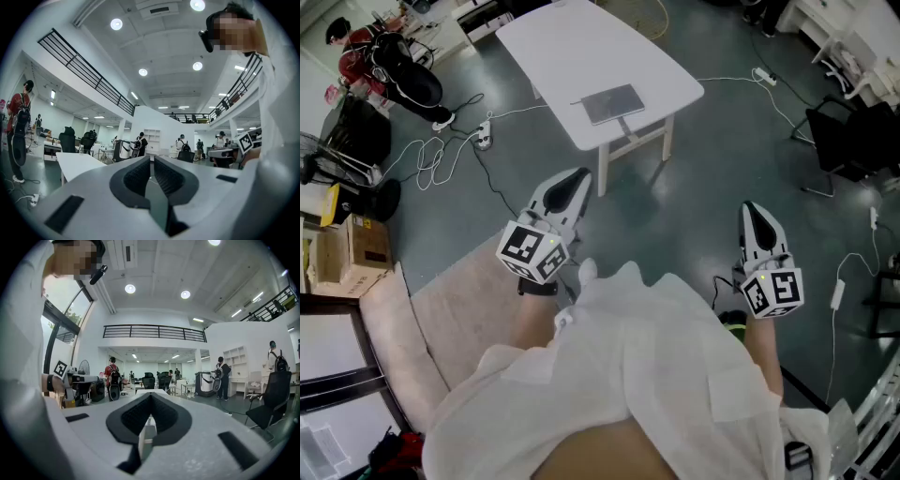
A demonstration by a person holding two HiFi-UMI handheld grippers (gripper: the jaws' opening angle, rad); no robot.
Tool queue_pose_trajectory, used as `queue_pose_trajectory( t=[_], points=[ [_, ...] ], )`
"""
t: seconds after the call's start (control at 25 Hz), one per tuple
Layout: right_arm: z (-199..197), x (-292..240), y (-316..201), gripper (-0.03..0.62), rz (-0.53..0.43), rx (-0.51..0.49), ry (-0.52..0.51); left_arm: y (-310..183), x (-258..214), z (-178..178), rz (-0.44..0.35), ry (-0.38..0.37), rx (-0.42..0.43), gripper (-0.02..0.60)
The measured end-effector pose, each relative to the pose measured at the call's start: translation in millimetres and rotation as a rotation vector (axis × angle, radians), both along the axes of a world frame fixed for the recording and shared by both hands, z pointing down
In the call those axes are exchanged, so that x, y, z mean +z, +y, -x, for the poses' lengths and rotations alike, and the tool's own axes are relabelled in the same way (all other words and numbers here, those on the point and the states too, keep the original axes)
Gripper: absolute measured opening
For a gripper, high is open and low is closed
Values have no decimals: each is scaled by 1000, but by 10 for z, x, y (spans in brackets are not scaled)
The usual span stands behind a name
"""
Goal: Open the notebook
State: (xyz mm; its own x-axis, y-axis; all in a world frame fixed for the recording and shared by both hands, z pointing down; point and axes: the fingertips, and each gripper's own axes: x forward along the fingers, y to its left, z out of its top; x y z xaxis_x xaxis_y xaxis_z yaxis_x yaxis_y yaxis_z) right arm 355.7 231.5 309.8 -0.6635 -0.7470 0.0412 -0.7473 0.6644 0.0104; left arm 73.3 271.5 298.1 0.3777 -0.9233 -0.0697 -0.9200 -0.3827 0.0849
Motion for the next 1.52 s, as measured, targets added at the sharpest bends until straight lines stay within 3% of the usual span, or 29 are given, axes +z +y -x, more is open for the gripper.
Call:
queue_pose_trajectory(
  t=[0.52,0.76,1.08,1.52],
  points=[
    [165,56,-71,2,24,-39,3,-23,64,69,13,11,-9,26],
    [204,-8,-101,3,44,-64,-83,-46,82,57,23,15,0,26],
    [412,71,-256,5,59,-70,-100,-92,220,228,41,40,-20,26],
    [920,144,-1003,5,86,-59,-95,-1006,329,634,67,43,36,26]
  ],
)
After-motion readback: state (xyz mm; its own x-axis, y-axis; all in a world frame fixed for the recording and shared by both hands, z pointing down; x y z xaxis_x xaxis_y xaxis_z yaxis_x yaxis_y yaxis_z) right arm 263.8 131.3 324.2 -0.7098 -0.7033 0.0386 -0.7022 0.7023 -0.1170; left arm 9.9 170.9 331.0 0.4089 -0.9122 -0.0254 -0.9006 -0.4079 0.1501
